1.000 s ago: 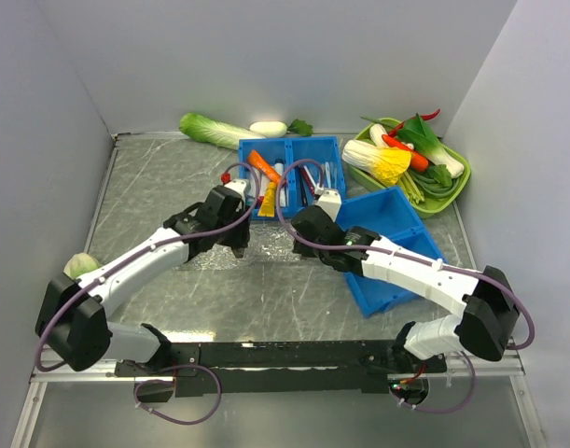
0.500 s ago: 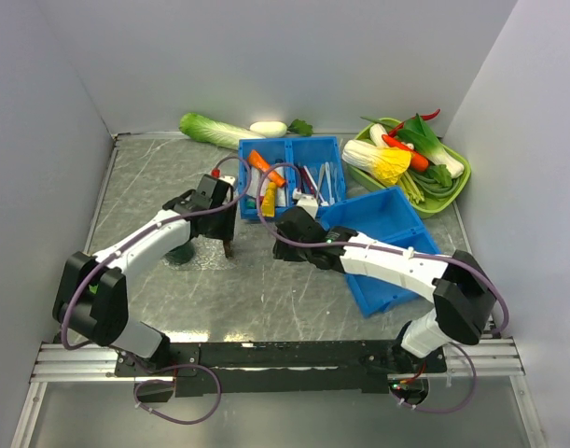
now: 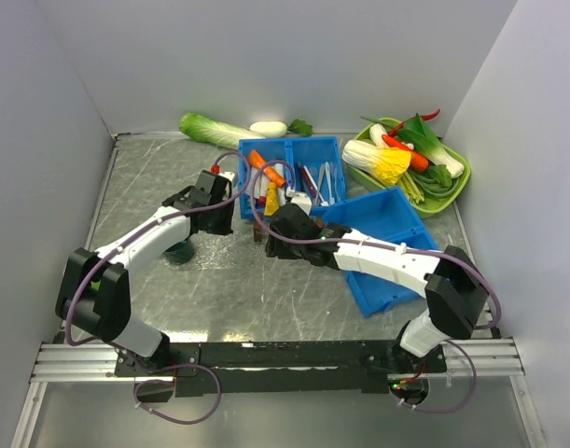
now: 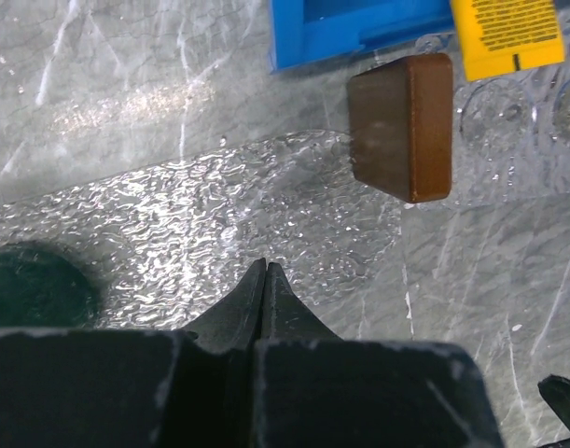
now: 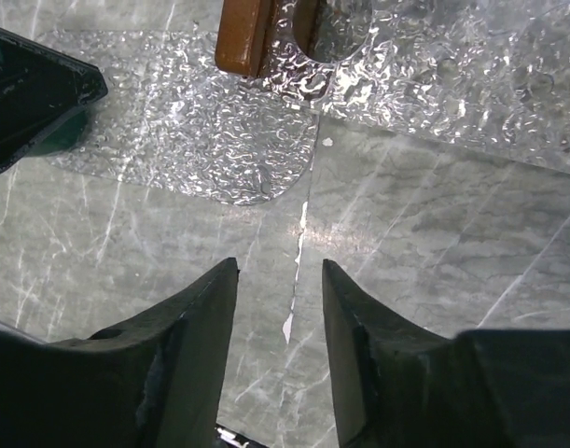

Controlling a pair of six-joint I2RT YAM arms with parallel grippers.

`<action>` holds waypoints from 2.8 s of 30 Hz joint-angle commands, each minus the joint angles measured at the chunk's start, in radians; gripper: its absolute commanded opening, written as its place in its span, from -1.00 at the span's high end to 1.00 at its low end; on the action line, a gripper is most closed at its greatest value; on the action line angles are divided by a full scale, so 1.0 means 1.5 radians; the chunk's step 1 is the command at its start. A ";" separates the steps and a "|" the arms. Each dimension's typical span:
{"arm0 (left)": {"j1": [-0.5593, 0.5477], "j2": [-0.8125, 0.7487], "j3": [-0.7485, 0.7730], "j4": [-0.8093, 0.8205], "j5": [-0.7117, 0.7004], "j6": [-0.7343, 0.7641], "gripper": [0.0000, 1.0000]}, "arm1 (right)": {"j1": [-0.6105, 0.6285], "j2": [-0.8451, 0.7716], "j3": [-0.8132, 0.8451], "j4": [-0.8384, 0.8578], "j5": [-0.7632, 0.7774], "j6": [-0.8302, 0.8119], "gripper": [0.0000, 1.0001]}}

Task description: Prepare toiletry sets of a toothbrush and toothpaste on the tray

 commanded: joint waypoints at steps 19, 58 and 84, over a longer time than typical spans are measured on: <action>0.033 -0.280 -0.033 0.281 -0.044 -0.006 -0.99 | -0.142 -0.070 0.077 -0.177 0.096 -0.109 -0.18; 0.033 -0.290 -0.086 0.293 -0.030 -0.003 -0.93 | -0.215 0.155 0.146 -0.165 0.032 -0.122 0.09; 0.033 -0.288 -0.086 0.293 -0.004 -0.020 -0.93 | -0.157 0.098 0.191 -0.267 0.046 -0.013 1.00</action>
